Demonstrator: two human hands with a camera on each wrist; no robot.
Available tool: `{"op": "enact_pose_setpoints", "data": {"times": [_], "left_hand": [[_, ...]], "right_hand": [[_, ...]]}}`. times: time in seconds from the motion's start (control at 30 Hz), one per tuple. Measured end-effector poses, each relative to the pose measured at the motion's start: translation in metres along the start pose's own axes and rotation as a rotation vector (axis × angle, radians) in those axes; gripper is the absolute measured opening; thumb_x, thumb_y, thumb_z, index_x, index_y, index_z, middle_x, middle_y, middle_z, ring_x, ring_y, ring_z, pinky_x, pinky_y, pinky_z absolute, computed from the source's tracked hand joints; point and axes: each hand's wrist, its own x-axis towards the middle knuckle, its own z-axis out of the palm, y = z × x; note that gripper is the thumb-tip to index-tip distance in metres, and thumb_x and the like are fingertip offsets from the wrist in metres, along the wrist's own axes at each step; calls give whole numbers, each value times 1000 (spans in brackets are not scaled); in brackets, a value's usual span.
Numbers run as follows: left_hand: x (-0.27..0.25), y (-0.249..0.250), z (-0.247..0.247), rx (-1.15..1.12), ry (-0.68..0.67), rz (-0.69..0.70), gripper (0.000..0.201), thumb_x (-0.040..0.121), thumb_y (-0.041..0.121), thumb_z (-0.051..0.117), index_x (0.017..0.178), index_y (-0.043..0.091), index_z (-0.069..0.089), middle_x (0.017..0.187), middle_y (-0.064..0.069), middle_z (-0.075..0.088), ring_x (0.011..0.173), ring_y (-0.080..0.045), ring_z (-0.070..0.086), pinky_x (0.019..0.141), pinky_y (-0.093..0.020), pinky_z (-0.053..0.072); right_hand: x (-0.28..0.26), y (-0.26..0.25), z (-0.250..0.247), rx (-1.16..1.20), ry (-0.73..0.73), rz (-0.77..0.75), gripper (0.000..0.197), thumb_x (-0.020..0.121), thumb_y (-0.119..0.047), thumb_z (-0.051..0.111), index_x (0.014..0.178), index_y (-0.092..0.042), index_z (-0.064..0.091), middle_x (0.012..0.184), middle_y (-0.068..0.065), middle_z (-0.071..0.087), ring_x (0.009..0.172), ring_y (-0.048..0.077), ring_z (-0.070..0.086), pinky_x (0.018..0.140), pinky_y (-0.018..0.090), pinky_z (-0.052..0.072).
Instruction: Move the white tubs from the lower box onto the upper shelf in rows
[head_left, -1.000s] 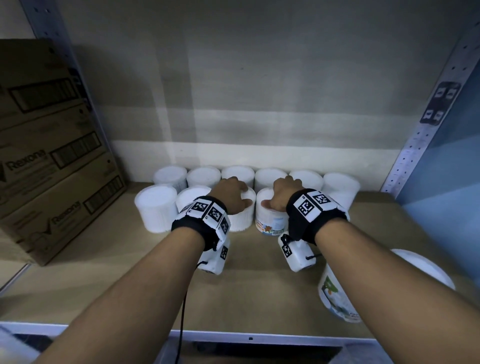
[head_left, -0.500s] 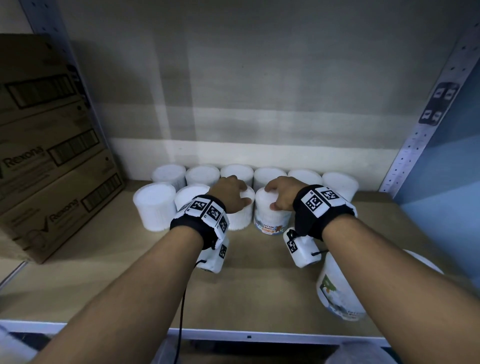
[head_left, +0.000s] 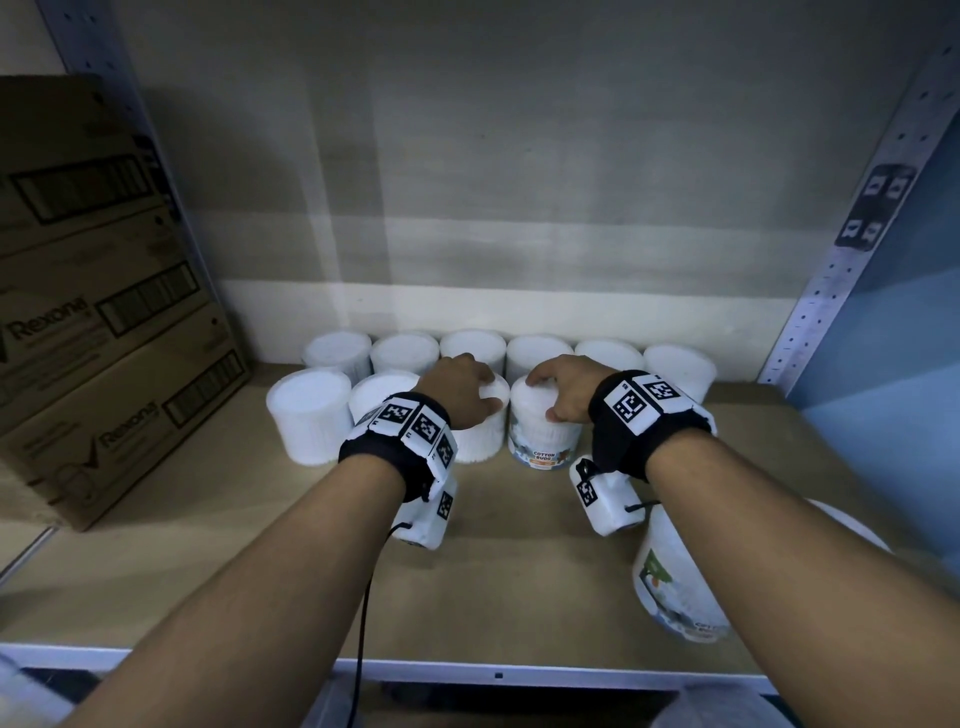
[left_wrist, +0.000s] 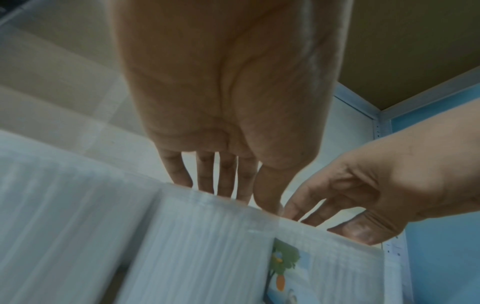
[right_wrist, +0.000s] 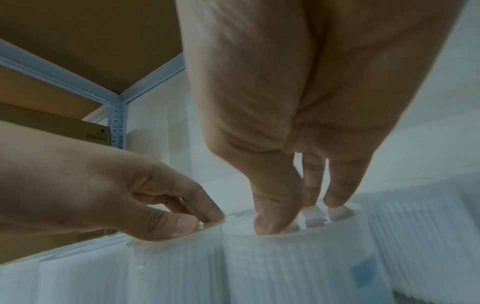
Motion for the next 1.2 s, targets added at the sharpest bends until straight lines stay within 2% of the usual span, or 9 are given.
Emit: {"op": "enact_pose_setpoints", "data": {"times": [0.33, 0.47, 0.53, 0.63, 0.7, 0.8, 0.9, 1.03, 1.2], "left_hand": [[-5, -4, -11, -37, -89, 92, 49, 92, 17, 57, 140, 16, 44, 147, -3, 42, 135, -21, 42, 112, -33, 33], [-5, -11, -20, -17, -167, 156, 52, 86, 6, 58, 136, 20, 49, 146, 1, 44, 136, -17, 40, 112, -27, 31], [-4, -12, -27, -63, -110, 151, 51, 82, 7, 62, 130, 21, 55, 141, 0, 48, 130, -17, 45, 105, -24, 36], [-1, -11, -30, -122, 124, 91, 41, 84, 15, 64, 125, 15, 59, 131, -7, 54, 116, -22, 55, 89, -18, 36], [0, -9, -27, -108, 172, 36, 40, 87, 23, 62, 125, 12, 57, 130, -10, 53, 117, -24, 53, 94, -22, 37], [1, -7, -15, 5, 90, -49, 50, 89, 37, 59, 131, 11, 51, 134, -13, 49, 125, -28, 47, 105, -36, 40], [0, -5, -6, 133, 63, -86, 56, 87, 46, 57, 130, 11, 51, 134, -13, 46, 128, -30, 42, 103, -45, 41], [2, -4, -7, 169, 22, -66, 53, 89, 43, 56, 133, 12, 49, 137, -11, 44, 129, -30, 40, 105, -46, 38], [5, -8, -11, 101, -75, 14, 53, 91, 22, 58, 141, 15, 42, 146, -8, 40, 135, -28, 39, 112, -43, 34]], "right_hand": [[1, 2, -1, -2, -8, -9, 58, 86, -9, 62, 140, -18, 45, 148, 3, 42, 134, 20, 43, 105, 24, 36], [0, 3, -1, -8, -17, -18, 59, 86, -10, 63, 141, -17, 44, 149, 2, 41, 135, 20, 41, 107, 25, 34], [1, 3, 0, -12, -14, -19, 59, 86, -11, 63, 141, -18, 44, 150, 1, 40, 136, 20, 40, 108, 26, 34], [1, 4, 1, -16, -6, -23, 59, 86, -10, 63, 141, -18, 44, 150, 2, 40, 135, 20, 41, 108, 25, 34], [1, 4, 1, -23, -7, -30, 59, 86, -11, 62, 141, -18, 44, 149, 2, 40, 135, 21, 41, 108, 26, 34], [0, 4, 0, -30, -8, -28, 59, 86, -12, 63, 141, -19, 44, 149, 2, 40, 135, 21, 41, 107, 26, 35], [0, 5, 0, -26, -8, -34, 59, 86, -12, 62, 141, -19, 43, 149, 2, 40, 135, 21, 42, 107, 26, 35], [0, 6, 0, -31, -8, -43, 58, 87, -12, 62, 141, -18, 43, 149, 2, 39, 135, 21, 41, 107, 25, 34], [1, 6, 1, -35, -8, -40, 58, 87, -12, 62, 141, -18, 43, 150, 3, 39, 136, 21, 40, 108, 25, 33]]}}
